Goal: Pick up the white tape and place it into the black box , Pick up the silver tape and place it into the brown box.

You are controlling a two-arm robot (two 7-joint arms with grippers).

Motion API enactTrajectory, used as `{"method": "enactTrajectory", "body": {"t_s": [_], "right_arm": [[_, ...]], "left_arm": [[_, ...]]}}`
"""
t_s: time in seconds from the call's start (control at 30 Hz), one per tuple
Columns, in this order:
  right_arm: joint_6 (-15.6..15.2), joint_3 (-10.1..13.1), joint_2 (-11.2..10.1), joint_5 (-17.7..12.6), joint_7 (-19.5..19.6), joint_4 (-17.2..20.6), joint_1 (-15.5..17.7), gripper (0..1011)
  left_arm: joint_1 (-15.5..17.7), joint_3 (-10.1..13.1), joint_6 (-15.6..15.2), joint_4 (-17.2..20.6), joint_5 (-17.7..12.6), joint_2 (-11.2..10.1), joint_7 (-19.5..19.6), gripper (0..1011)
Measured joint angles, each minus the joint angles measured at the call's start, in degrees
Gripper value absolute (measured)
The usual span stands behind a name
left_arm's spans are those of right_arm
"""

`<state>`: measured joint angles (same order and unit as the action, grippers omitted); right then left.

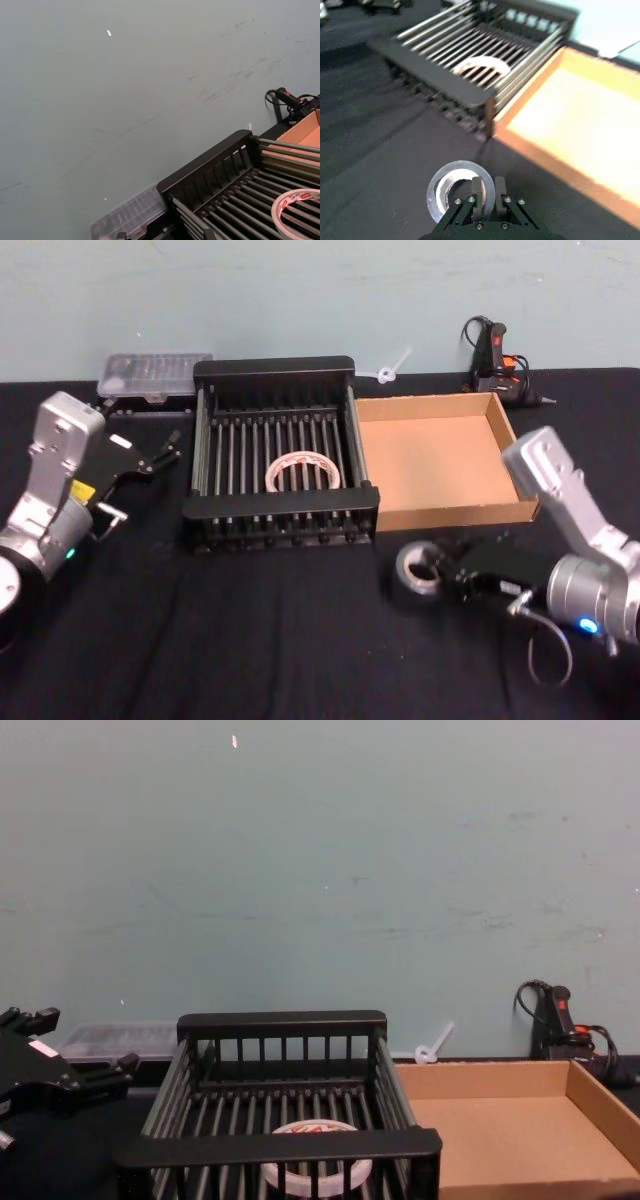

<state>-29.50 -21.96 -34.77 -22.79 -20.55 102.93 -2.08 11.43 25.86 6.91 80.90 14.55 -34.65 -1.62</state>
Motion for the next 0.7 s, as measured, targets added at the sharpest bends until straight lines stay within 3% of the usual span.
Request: {"method": "enactTrajectory", "body": {"t_s": [0.3,0.7], "right_arm": [[1.45,2.51,1.84,1.59,3.00,-1.48,-2.67,158],[2.10,4.62,6.34,4.14,5.53,-8.44,-8.54,159]], "left_arm": [[0.00,0.00,0.00,0.00,0.00,0.00,0.00,1001],[0.00,0.00,0.00,0.00,0.00,0.00,0.00,1001]]}}
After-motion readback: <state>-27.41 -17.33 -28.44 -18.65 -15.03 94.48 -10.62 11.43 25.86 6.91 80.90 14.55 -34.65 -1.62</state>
